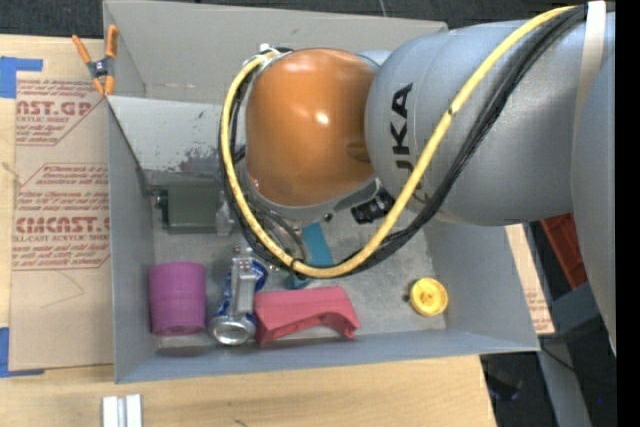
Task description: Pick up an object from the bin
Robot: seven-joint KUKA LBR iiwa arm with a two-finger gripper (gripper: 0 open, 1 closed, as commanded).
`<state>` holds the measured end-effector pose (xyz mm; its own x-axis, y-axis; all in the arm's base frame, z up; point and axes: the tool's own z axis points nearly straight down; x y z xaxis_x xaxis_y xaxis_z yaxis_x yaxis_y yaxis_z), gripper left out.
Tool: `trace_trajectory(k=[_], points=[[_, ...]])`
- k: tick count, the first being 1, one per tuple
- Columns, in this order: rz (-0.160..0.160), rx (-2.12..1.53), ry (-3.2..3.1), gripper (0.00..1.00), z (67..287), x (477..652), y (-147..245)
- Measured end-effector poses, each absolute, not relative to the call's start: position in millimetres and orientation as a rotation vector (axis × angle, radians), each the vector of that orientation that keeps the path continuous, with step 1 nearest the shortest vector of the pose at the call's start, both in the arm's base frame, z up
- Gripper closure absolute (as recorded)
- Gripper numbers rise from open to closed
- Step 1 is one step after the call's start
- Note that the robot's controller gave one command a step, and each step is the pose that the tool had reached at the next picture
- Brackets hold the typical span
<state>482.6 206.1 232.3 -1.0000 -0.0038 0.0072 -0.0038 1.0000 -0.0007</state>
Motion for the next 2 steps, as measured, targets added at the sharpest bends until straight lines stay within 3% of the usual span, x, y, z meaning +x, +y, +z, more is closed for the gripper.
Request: trace_trajectory(k=[1, 2], points=[[-0.002, 0.002, -3.142, 0.0, 237, 484.4, 205], [-0.005, 0.105, -3.145, 0.0, 206, 487.6, 190]])
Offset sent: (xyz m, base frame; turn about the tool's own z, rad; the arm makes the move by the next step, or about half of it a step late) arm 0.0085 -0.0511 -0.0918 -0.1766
